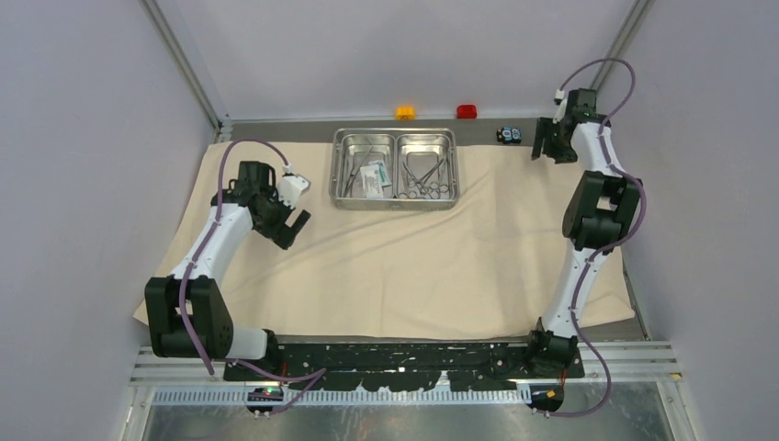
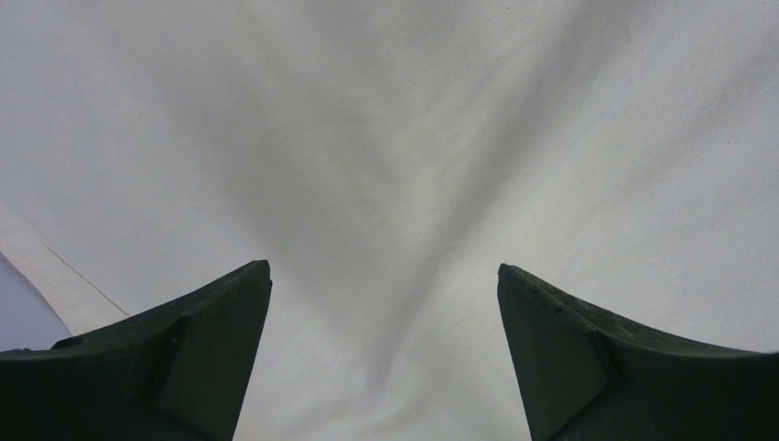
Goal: Open and lay out the surgical kit
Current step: Smooth out the surgical kit at the center of the board.
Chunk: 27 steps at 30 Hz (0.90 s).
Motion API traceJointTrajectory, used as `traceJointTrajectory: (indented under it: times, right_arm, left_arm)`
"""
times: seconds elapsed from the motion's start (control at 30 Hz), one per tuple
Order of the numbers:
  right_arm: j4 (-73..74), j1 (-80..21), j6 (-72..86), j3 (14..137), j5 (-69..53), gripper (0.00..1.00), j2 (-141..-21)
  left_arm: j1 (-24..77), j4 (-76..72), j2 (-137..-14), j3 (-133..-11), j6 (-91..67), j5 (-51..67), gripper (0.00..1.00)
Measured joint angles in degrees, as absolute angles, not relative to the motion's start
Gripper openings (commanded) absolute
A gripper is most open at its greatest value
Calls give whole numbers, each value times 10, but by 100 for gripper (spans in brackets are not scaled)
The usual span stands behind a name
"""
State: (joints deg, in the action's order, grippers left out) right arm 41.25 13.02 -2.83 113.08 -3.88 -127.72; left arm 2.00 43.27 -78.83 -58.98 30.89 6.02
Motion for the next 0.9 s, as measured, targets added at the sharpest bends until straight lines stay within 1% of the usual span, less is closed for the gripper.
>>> traceJointTrajectory:
  times: [0.2,0.4,0.73,0.83,0.9]
  right_arm:
    - [385,45,-26,1070,-59,73,-1250]
    - [384,-29,-26,1062,-54,74,-1262]
    - [382,-40,-27,1062,-15,75,-1307]
    - [381,-40,-27,1062,-3,70,-1309]
    - [381,-40,-26,1062,-1,62,-1309]
  left_arm:
    - [20,433,-788,-590,309,61,96]
    - [20,434,-788,-590,309,61,96]
    - [20,434,-788,-590,309,60,96]
    - [20,434,-788,-590,309,60,96]
    - [20,434,-788,-590,309,60,96]
